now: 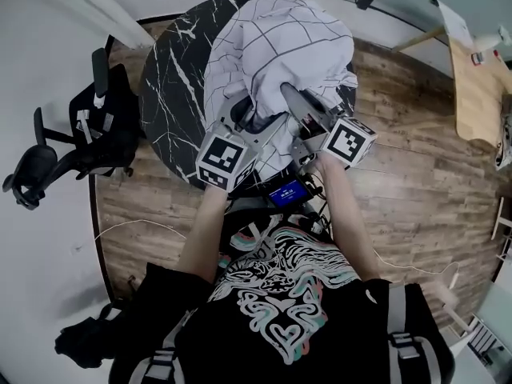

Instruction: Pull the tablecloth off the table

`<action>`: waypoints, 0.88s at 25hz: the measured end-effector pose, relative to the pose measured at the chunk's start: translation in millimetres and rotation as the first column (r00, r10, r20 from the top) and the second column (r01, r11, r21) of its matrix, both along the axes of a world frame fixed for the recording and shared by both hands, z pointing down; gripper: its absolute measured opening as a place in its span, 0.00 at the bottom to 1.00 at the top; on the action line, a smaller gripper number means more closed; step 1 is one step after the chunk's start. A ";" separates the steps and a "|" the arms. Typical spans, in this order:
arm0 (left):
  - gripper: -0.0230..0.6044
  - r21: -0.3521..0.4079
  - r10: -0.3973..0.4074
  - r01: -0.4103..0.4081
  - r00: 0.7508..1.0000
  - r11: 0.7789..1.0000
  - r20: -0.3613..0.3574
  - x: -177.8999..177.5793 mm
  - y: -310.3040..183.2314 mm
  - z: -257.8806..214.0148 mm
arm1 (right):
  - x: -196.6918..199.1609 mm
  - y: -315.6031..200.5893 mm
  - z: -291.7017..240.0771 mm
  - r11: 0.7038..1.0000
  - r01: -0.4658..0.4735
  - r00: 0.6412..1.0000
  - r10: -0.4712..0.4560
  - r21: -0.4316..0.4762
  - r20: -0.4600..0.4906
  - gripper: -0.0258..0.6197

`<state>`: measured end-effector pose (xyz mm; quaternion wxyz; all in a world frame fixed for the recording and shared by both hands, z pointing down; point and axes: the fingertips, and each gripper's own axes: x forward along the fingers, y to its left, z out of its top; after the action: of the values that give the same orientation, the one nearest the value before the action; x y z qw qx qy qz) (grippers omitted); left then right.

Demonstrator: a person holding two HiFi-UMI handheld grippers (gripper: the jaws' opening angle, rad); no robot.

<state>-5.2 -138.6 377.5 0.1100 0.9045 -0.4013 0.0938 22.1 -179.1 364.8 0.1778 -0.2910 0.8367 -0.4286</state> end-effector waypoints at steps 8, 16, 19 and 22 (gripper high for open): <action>0.52 0.044 0.003 -0.003 1.000 0.999 0.008 -4.5 3.3 -21.3 | -6.1 3.7 -25.3 0.998 0.008 1.000 -0.009 0.055 0.013 0.33; 0.52 0.074 0.013 -0.014 1.000 0.997 0.018 -3.7 3.4 -37.0 | -2.2 4.4 -37.2 0.999 -0.023 0.999 0.022 0.045 0.032 0.33; 0.51 0.086 0.008 -0.010 1.000 0.996 0.020 -4.0 4.3 -40.7 | -3.8 5.0 -44.8 0.997 -0.016 0.999 0.014 0.078 0.036 0.33; 0.51 0.094 0.004 -0.007 1.000 0.996 0.022 -4.8 5.6 -44.2 | -4.6 6.5 -48.1 0.996 -0.014 0.999 0.011 0.084 0.042 0.33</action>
<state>-10.0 -133.0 333.3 0.0627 0.9087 -0.4039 0.0850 17.5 -172.6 316.7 0.2098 -0.2796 0.8484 -0.3976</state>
